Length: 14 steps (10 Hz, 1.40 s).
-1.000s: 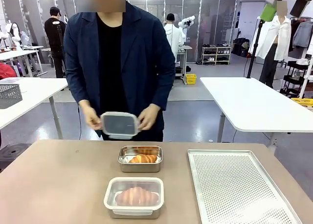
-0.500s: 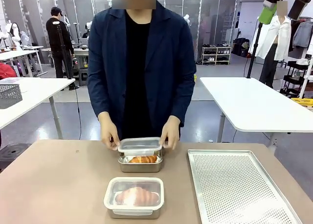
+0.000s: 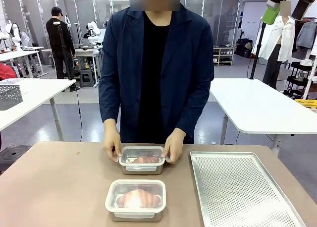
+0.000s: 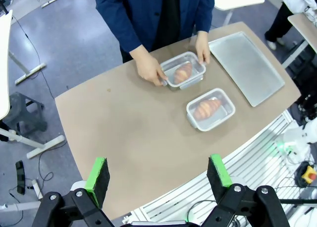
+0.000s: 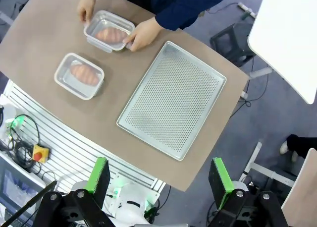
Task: Place the bread into the airtight container.
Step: Pick up a Butter Roll and place it into an empty Airtight Container.
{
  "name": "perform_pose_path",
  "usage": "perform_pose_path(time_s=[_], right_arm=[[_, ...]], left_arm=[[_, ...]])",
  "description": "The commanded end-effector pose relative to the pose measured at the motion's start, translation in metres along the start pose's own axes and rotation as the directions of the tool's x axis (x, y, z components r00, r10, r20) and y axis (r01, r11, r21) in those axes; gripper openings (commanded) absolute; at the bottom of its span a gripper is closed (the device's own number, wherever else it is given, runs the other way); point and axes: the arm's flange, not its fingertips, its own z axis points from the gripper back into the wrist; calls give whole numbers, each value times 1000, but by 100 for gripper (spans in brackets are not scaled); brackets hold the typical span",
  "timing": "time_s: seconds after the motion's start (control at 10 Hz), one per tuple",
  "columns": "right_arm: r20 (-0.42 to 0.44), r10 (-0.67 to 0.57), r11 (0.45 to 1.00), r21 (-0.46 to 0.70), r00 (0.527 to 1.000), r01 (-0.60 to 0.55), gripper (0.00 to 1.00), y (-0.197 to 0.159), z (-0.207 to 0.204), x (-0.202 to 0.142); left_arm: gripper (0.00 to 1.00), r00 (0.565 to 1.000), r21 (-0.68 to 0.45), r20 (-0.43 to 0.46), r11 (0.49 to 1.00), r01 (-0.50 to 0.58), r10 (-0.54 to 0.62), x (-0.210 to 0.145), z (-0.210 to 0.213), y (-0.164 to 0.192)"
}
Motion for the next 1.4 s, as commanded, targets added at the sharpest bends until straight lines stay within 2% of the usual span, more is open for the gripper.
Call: perform_pose_path(time_s=[0.0,1.3], right_arm=[[1,16,1000,-14,1000,-16,100,-2,1,-1],[1,16,1000,-14,1000,-16,100,-2,1,-1]], left_arm=[[100,1000,-6,-1,1000,15,-15,0,0,0],[100,1000,-6,-1,1000,15,-15,0,0,0]])
